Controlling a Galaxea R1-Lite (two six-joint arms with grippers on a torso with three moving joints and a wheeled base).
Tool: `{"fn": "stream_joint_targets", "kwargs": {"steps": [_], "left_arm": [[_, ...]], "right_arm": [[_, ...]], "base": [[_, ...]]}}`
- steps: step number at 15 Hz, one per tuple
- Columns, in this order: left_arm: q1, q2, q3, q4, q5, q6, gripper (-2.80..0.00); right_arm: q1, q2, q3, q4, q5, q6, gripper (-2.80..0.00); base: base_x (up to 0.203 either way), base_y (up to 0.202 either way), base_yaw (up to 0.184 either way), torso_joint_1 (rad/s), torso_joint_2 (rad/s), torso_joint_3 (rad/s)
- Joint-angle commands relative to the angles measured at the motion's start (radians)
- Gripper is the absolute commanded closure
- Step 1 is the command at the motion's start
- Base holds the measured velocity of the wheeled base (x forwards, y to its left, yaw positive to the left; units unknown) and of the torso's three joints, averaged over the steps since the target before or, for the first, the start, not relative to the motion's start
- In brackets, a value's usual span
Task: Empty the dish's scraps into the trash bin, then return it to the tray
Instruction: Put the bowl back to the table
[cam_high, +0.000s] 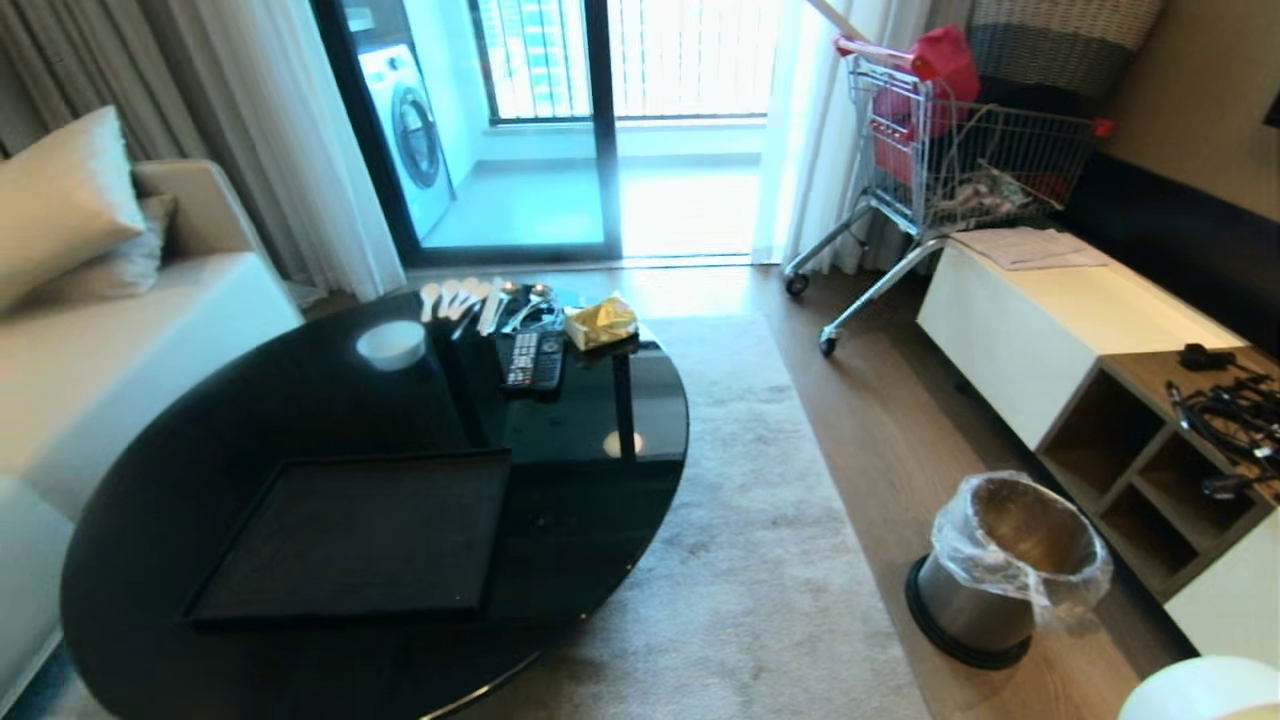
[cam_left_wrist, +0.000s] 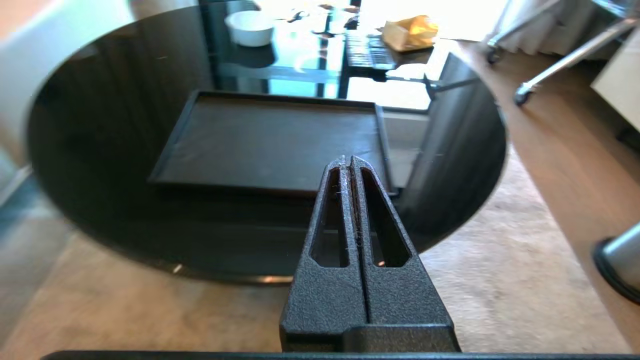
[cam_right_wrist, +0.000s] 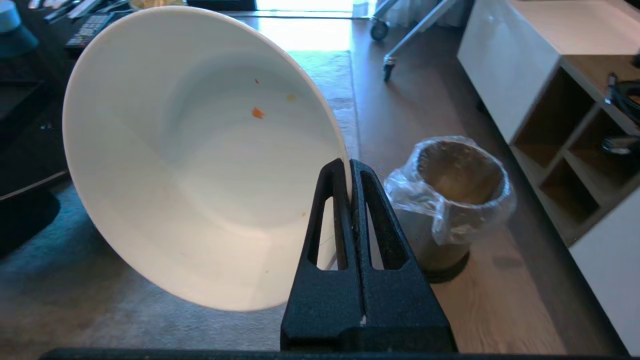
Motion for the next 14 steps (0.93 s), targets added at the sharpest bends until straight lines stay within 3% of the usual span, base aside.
{"fn": "stream_joint_targets", "kwargs": {"steps": [1,11,14], "left_arm": [[0.0,0.001,0.0,0.0,0.0,-0.001,0.0],[0.0,0.001,0.0,0.0,0.0,-0.001,0.0],[0.0,0.0,0.0,0.0,0.0,-0.001,0.0]], "right_arm": [[0.0,0.001,0.0,0.0,0.001,-0.001,0.0],[0.0,0.001,0.0,0.0,0.001,-0.002,0.0],[0.0,0.001,0.0,0.0,0.001,-0.002,0.0]], "base": [[0.001,-0.01,0.166,0.006,0.0,-0.002],[0.0,-0.009,0.164,0.003,0.0,0.002],[0.001,-0.003,0.06,0.001,0.0,0.003]]}}
